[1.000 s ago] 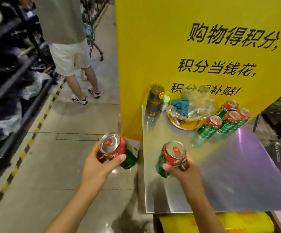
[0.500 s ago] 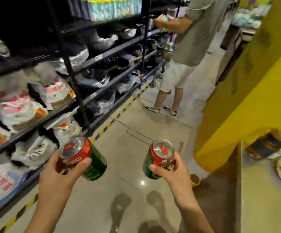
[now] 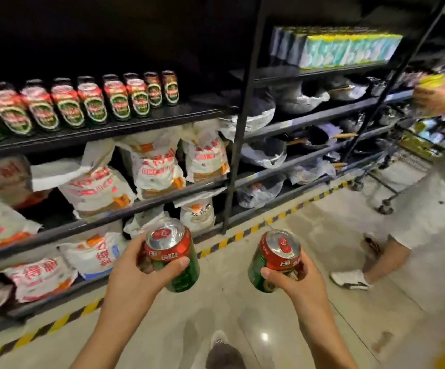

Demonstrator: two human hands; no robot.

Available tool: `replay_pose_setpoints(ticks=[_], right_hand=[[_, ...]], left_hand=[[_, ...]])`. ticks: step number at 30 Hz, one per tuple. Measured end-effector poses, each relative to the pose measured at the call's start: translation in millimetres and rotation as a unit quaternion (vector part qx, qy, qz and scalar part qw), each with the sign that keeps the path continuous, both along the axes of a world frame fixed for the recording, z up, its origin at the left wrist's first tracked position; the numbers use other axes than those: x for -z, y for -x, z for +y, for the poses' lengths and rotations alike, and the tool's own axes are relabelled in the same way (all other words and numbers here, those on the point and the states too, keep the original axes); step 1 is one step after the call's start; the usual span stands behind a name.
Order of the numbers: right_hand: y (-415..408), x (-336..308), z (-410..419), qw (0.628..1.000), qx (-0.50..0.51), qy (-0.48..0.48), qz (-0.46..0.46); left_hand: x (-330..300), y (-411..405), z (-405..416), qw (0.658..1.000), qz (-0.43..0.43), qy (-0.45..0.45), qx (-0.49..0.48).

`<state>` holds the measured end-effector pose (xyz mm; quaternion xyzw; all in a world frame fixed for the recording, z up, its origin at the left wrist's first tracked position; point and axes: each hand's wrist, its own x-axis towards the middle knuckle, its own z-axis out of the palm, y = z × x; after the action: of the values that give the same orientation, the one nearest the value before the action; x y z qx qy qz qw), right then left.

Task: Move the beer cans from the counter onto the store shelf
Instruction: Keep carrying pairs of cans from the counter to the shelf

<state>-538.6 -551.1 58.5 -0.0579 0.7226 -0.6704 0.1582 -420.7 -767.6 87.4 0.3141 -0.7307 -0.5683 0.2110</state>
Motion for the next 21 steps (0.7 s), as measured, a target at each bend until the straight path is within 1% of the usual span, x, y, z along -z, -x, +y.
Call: replay_pose_setpoints(ticks=[5, 9, 16, 21], right_hand=[[94, -5, -39, 0.997, -0.078, -0.005, 0.013], [158, -7, -76, 0.992, -0.122, 0.0, 0.012], [232, -8, -149, 0.984, -0.177, 0.0, 0.012], [274, -6, -208, 0.979, -0.203, 0.008, 0.003]], left_hand=[[0, 76, -29, 0.999, 0.007, -0.001, -0.034], [-2, 118, -50, 0.997, 0.013, -0.013, -0.073], [-1, 162, -105, 0.985, -0.02, -0.026, -0.169], [2, 200, -155, 0.982, -0.006, -0.023, -0.188]])
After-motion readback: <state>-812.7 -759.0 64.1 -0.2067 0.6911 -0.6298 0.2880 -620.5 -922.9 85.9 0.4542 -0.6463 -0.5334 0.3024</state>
